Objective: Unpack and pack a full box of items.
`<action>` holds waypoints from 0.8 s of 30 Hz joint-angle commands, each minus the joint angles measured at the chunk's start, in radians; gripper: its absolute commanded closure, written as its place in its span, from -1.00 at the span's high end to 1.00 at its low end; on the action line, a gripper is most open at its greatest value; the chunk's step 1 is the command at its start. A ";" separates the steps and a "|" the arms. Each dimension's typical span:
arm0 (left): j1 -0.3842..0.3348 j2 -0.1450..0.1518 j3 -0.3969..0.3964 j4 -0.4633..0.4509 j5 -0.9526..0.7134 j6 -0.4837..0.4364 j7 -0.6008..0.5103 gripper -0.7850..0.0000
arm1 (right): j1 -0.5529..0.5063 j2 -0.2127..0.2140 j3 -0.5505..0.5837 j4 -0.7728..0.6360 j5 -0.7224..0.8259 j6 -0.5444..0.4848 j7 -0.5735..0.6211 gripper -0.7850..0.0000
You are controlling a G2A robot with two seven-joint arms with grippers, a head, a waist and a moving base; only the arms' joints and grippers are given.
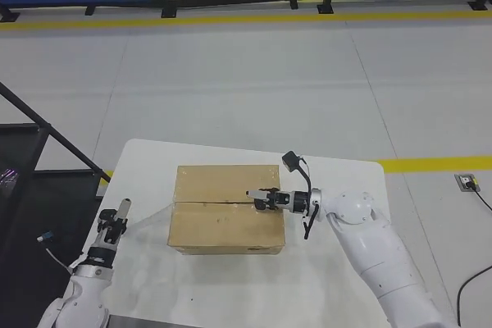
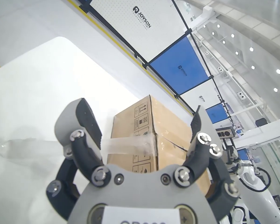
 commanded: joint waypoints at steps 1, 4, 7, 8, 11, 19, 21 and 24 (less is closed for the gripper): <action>0.000 0.000 0.000 0.000 0.000 0.001 0.000 1.00 | 0.000 0.000 0.000 0.000 0.000 0.000 0.000 1.00; 0.000 0.000 -0.002 0.006 -0.010 0.007 0.000 1.00 | 0.000 0.000 0.000 0.000 0.000 0.000 0.000 1.00; 0.001 -0.004 -0.001 0.024 -0.104 0.015 -0.060 1.00 | 0.000 0.000 0.000 0.000 0.000 0.000 0.000 1.00; 0.005 -0.006 0.002 0.037 -0.137 0.009 -0.086 1.00 | 0.000 0.000 0.000 0.000 0.000 0.000 0.000 1.00; 0.024 -0.013 0.032 0.088 -0.164 -0.022 -0.096 1.00 | 0.000 0.000 0.000 0.000 0.000 0.000 0.000 1.00; -0.023 -0.039 0.113 0.225 -0.368 -0.077 -0.146 1.00 | 0.000 0.000 0.000 0.000 0.000 0.000 0.000 1.00; -0.053 -0.046 0.136 0.257 -0.402 -0.068 -0.147 1.00 | 0.000 0.000 0.000 0.000 0.000 0.000 0.000 1.00; -0.098 -0.056 0.160 0.303 -0.463 -0.055 -0.164 1.00 | 0.000 0.000 0.000 0.000 0.000 0.000 0.000 1.00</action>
